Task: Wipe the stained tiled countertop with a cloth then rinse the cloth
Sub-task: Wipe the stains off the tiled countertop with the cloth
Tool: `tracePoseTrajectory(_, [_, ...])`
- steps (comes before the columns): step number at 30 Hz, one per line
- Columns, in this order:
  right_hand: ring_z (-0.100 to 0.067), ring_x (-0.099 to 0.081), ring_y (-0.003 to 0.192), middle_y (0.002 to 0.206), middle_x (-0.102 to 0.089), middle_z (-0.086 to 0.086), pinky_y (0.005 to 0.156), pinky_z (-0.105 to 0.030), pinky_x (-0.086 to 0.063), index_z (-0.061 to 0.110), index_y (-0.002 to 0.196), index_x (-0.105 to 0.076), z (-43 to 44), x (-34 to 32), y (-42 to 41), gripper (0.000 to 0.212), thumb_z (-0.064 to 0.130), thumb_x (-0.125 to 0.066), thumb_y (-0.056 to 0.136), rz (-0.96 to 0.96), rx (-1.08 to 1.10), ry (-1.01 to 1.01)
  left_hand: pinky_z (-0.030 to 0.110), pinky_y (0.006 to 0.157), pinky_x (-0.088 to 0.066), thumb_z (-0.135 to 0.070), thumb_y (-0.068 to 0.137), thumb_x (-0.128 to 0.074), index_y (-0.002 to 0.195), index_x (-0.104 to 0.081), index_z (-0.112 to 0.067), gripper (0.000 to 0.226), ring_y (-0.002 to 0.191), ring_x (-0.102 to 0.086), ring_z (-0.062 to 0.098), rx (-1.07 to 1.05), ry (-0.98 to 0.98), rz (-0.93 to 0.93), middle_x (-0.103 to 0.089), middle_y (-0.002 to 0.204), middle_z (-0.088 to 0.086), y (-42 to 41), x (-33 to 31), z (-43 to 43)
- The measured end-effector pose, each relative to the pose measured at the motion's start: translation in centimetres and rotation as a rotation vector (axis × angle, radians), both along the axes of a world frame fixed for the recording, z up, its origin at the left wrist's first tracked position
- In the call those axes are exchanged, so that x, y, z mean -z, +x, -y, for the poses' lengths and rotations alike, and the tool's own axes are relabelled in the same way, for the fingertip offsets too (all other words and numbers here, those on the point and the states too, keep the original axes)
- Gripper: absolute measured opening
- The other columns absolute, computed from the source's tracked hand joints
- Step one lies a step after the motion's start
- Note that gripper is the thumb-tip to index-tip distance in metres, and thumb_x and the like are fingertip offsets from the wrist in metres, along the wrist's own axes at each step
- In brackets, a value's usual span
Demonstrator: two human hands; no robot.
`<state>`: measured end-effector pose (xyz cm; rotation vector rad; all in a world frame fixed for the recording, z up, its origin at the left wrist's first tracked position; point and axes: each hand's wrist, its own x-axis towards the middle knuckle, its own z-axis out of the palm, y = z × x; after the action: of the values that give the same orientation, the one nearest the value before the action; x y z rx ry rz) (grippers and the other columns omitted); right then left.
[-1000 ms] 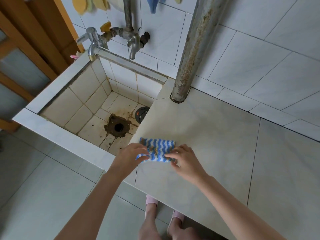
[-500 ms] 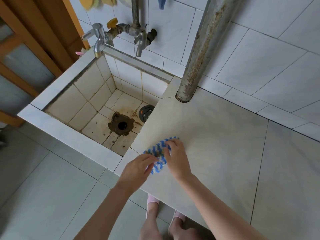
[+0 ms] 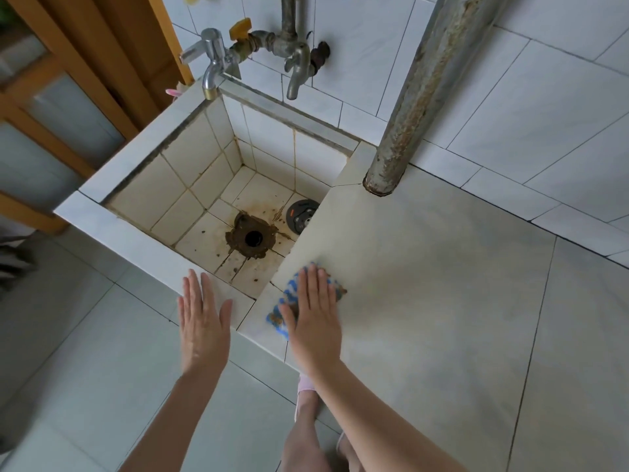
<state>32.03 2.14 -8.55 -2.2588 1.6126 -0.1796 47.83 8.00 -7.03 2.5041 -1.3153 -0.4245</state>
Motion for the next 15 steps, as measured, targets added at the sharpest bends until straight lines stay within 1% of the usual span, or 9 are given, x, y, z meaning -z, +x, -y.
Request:
tracePoseTrajectory(2, [-0.022,-0.016,0.145,0.156,-0.021,-0.007,0.115,-0.038,-0.016,0.01,0.148,-0.026,-1.6,0.4,0.1,0.064,0.05,-0.025,0.099,-0.019,-0.189,-0.034,0.032,0.115,0.006,-0.033,0.097,-0.031,0.146,0.003,-0.008,0.064,0.14,0.016,0.014,0.006,0.014,-0.025,0.01,0.154,0.004,0.6,0.1,0.4])
tracePoseTrajectory(4, [-0.02,-0.018,0.145,0.156,-0.023,-0.006,0.115,-0.039,-0.02,0.011,0.147,-0.029,-3.0,0.7,-0.4,0.064,0.052,-0.032,0.098,-0.007,-0.332,-0.086,0.032,0.116,0.006,-0.034,0.097,-0.031,0.145,0.008,-0.007,0.067,0.14,0.015,0.013,0.025,0.054,-0.046,0.009,0.155,0.005,0.7,0.1,0.6])
tracePoseTrajectory(8, [-0.018,-0.019,0.144,0.155,-0.025,-0.005,0.115,-0.038,-0.023,0.015,0.146,-0.032,-2.2,1.1,-1.8,0.067,0.057,-0.037,0.095,0.023,-0.479,-0.202,0.032,0.116,0.005,-0.035,0.097,-0.031,0.145,0.008,-0.007,0.068,0.14,0.015,0.014,0.033,0.074,-0.029,0.009,0.155,0.005,0.7,0.3,0.7])
tracePoseTrajectory(11, [-0.021,-0.02,0.144,0.154,-0.027,-0.005,0.116,-0.04,-0.023,0.017,0.146,-0.034,1.2,1.6,-1.6,0.066,0.059,-0.035,0.095,0.025,-0.473,-0.174,0.032,0.116,0.004,-0.037,0.097,-0.031,0.146,0.006,-0.008,0.068,0.141,0.014,0.015,0.03,0.075,-0.033,0.009,0.155,0.004,0.7,0.5,0.6])
tracePoseTrajectory(13, [-0.023,-0.02,0.144,0.155,-0.025,-0.006,0.116,-0.039,-0.02,0.017,0.147,-0.032,4.5,1.7,-1.3,0.069,0.062,-0.024,0.095,-0.027,-0.396,-0.159,0.033,0.117,0.002,-0.039,0.096,-0.03,0.146,0.006,-0.009,0.069,0.142,0.013,0.015,0.034,0.082,-0.025,0.009,0.156,0.004,0.8,0.7,0.6])
tracePoseTrajectory(15, [-0.025,-0.023,0.143,0.154,-0.027,-0.008,0.117,-0.039,-0.02,0.015,0.147,-0.031,8.0,1.4,-1.2,0.073,0.063,-0.016,0.094,-0.101,-0.322,-0.161,0.033,0.117,0.001,-0.039,0.096,-0.03,0.147,0.005,-0.009,0.069,0.142,0.012,0.015,0.036,0.07,-0.03,0.009,0.156,0.003,1.0,0.8,0.5])
